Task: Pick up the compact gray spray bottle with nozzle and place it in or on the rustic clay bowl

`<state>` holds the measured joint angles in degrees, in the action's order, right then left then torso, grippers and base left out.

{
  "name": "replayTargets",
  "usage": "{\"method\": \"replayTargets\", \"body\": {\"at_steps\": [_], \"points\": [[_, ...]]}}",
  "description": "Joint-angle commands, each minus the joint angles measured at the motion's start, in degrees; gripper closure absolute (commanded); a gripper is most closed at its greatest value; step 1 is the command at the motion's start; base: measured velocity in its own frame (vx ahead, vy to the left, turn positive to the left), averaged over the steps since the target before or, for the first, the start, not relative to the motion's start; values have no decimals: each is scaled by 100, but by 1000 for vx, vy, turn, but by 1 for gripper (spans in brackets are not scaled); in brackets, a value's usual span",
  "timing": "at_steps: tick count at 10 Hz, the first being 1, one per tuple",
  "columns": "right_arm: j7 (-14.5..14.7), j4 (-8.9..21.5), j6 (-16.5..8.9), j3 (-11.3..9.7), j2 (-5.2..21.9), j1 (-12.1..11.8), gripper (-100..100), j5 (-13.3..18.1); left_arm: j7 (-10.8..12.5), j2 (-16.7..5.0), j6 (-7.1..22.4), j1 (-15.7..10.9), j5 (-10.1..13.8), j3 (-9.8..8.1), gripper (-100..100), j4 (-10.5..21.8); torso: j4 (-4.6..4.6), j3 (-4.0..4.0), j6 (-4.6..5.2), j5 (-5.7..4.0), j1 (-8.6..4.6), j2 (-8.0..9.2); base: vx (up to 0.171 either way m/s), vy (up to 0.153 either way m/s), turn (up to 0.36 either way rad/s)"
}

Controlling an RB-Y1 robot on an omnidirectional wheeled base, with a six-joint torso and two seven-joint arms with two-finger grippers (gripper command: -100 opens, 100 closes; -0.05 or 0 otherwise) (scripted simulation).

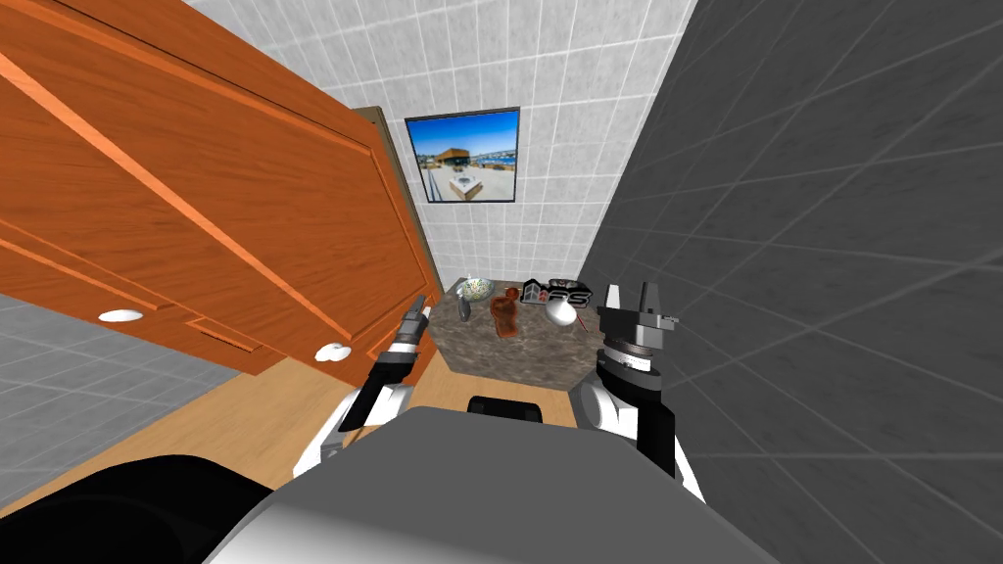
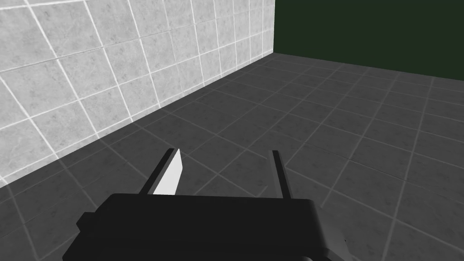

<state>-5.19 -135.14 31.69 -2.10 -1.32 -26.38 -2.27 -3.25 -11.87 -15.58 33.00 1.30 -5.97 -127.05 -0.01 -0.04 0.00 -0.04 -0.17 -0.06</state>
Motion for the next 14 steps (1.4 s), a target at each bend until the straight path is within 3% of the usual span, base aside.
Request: {"method": "replayTargets", "body": {"at_steps": [1, 14], "points": [[0, 0, 0, 0, 0, 0, 0, 0, -58, -222, 131, 72, -83, -30, -100, 92, 0, 0, 0, 0, 0, 0, 22, -57, -82], [0, 0, 0, 0, 0, 0, 0, 0, -379, -1986, 1025, 608, -598, -342, -100, 779, 0, 0, -1, 0, 4, 0, 19, -47, -89]]}}
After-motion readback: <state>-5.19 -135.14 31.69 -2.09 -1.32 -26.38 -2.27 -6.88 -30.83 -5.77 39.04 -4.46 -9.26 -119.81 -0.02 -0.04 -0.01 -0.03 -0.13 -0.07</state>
